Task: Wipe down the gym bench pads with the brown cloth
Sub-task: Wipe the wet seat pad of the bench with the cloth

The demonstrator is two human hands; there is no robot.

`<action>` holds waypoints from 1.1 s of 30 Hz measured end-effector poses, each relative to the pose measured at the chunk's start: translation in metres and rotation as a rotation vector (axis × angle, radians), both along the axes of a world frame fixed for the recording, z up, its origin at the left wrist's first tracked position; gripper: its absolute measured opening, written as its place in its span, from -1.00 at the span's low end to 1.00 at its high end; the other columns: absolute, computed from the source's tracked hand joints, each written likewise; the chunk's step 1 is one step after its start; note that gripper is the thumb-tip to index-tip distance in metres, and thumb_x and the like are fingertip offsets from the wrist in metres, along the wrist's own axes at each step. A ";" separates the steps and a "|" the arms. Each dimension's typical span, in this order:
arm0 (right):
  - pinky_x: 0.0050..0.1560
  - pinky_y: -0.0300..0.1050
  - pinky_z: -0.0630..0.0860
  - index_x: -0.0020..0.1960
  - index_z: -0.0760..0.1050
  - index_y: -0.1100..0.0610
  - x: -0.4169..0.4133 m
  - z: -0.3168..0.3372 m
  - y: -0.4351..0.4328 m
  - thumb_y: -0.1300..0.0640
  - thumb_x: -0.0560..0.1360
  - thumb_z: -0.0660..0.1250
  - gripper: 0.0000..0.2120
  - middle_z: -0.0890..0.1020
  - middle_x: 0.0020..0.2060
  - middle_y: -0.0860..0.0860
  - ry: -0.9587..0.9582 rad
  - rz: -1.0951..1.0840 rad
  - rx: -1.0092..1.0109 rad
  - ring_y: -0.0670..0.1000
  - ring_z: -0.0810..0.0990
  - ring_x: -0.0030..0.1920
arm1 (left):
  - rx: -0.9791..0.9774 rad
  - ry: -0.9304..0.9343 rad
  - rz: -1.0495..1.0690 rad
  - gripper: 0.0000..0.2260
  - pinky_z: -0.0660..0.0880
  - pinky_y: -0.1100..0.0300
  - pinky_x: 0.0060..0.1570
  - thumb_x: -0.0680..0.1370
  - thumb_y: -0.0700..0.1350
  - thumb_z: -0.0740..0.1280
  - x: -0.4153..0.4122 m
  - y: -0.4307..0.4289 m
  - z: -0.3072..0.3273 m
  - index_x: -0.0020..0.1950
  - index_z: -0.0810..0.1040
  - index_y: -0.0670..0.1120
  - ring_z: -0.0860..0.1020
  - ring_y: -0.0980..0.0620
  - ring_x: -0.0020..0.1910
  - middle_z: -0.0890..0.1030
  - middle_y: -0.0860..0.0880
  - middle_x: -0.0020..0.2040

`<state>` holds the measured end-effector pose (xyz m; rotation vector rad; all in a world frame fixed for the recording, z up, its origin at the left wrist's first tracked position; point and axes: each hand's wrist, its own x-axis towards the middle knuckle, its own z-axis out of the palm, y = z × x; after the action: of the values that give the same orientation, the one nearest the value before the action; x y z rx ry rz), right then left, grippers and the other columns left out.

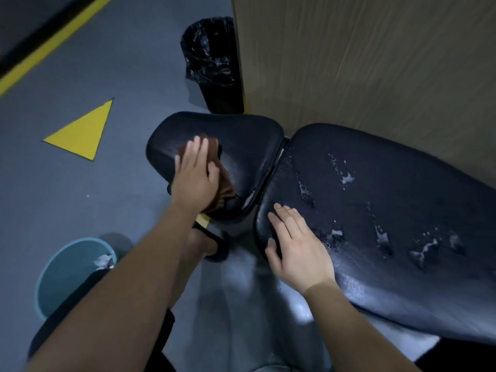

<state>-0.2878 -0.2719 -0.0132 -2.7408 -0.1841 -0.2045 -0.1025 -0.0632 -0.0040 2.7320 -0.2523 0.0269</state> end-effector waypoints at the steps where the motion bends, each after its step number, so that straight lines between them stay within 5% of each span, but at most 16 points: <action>1: 0.58 0.02 0.22 0.42 0.48 0.28 0.000 0.000 0.000 0.08 0.53 0.21 -0.49 0.47 0.45 0.18 0.000 -0.003 0.014 0.21 0.41 0.48 | -0.013 0.014 0.014 -0.49 -0.16 -0.11 0.60 0.70 0.00 -0.02 0.017 -0.001 0.001 0.67 0.09 -0.04 -0.02 0.01 0.65 0.07 -0.02 0.68; 10: 0.54 0.09 0.31 0.39 0.52 0.29 0.006 -0.005 -0.003 0.10 0.48 0.30 -0.49 0.48 0.44 0.22 -0.026 0.006 -0.017 0.22 0.44 0.46 | 0.114 0.049 -0.185 -0.47 -0.14 -0.16 0.58 0.69 0.10 0.06 0.117 -0.075 0.004 0.64 0.20 -0.06 0.06 -0.04 0.64 0.15 -0.05 0.66; 18: 0.58 -0.02 0.21 0.39 0.51 0.29 0.005 0.003 -0.001 0.10 0.50 0.22 -0.49 0.51 0.41 0.21 -0.055 -0.012 -0.037 0.19 0.42 0.43 | 0.117 -0.050 -0.496 -0.48 0.09 -0.25 0.55 0.62 0.03 0.07 0.026 -0.120 0.006 0.56 0.38 -0.11 0.24 -0.07 0.59 0.32 -0.07 0.60; 26: 0.58 0.02 0.24 0.38 0.50 0.33 0.000 0.003 0.002 0.14 0.52 0.22 -0.51 0.52 0.40 0.22 -0.062 -0.017 -0.011 0.20 0.45 0.44 | 0.124 -0.098 -0.268 -0.48 -0.03 -0.09 0.61 0.68 0.05 0.04 -0.061 -0.034 0.002 0.65 0.13 0.01 0.01 0.06 0.65 0.12 0.00 0.67; 33: 0.56 0.04 0.27 0.41 0.49 0.31 0.001 -0.002 0.002 0.10 0.50 0.26 -0.47 0.49 0.44 0.20 -0.033 -0.027 0.015 0.20 0.43 0.47 | 0.050 -0.055 -0.024 -0.47 -0.09 -0.10 0.61 0.66 0.10 0.04 0.007 -0.023 0.000 0.64 0.17 0.05 0.02 0.03 0.65 0.12 0.02 0.67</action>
<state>-0.2872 -0.2698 -0.0155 -2.7272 -0.1541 -0.2569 -0.0956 -0.0865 -0.0036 2.7799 -0.3055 0.0904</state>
